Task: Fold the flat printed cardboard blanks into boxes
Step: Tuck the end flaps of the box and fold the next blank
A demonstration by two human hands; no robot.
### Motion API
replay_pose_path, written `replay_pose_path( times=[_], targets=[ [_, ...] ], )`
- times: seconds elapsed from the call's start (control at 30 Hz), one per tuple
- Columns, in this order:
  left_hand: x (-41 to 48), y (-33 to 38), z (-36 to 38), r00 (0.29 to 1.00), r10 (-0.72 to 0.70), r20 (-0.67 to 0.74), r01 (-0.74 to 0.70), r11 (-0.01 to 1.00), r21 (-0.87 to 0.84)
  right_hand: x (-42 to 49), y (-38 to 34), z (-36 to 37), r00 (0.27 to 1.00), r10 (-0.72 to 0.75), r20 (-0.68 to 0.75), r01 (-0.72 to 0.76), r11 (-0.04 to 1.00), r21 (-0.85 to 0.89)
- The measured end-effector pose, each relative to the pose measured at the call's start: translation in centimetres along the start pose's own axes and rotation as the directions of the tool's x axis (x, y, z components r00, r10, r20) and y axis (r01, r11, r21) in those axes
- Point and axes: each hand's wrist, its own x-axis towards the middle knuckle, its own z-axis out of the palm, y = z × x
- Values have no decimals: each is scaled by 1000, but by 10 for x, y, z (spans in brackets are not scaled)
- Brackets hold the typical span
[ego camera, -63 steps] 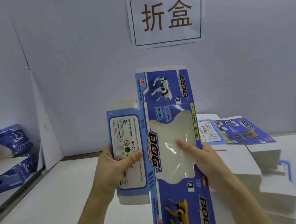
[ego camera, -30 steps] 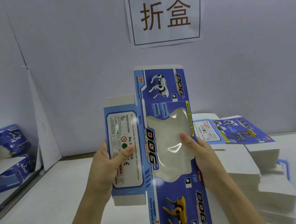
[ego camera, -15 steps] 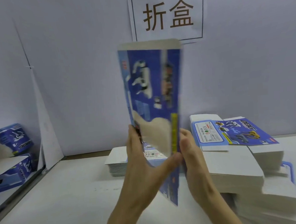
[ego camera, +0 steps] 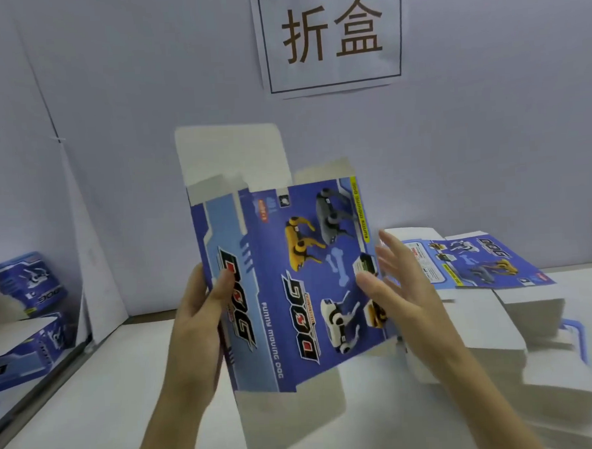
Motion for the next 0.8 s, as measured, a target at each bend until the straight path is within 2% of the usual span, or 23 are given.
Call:
replay_pose_path(
  times=[0.07, 0.13, 0.23, 0.37, 0.47, 0.57, 0.7, 0.8],
  targets=[
    [-1, -4, 2, 998, -57, 25, 57, 998, -23, 1, 2, -5, 992, 79, 96, -93, 983, 158],
    [-4, -6, 8, 984, -145, 104, 138, 988, 68, 0, 4, -3, 982, 73, 173, -118, 956, 268],
    [-10, -9, 15, 913, -310, 265, 231, 928, 291, -3, 7, 4, 971, 94, 221, -157, 944, 289],
    [-12, -6, 18, 874, -354, 332, 233, 906, 354, -3, 6, 2, 976, 73, 203, -132, 947, 294],
    [-8, -4, 15, 889, -330, 318, 194, 900, 391, 0, 6, -7, 979, -22, 204, -43, 951, 305],
    [-6, -7, 10, 911, -264, 317, 138, 919, 369, 2, 11, -12, 965, -23, 263, -72, 936, 345],
    [-10, -7, 8, 885, -182, 428, 13, 930, 367, 0, 11, -9, 959, -76, 272, 8, 970, 241],
    [-9, -10, 10, 925, -100, 367, -33, 940, 341, -2, 6, -10, 967, -79, 244, 30, 980, 198]
  ],
)
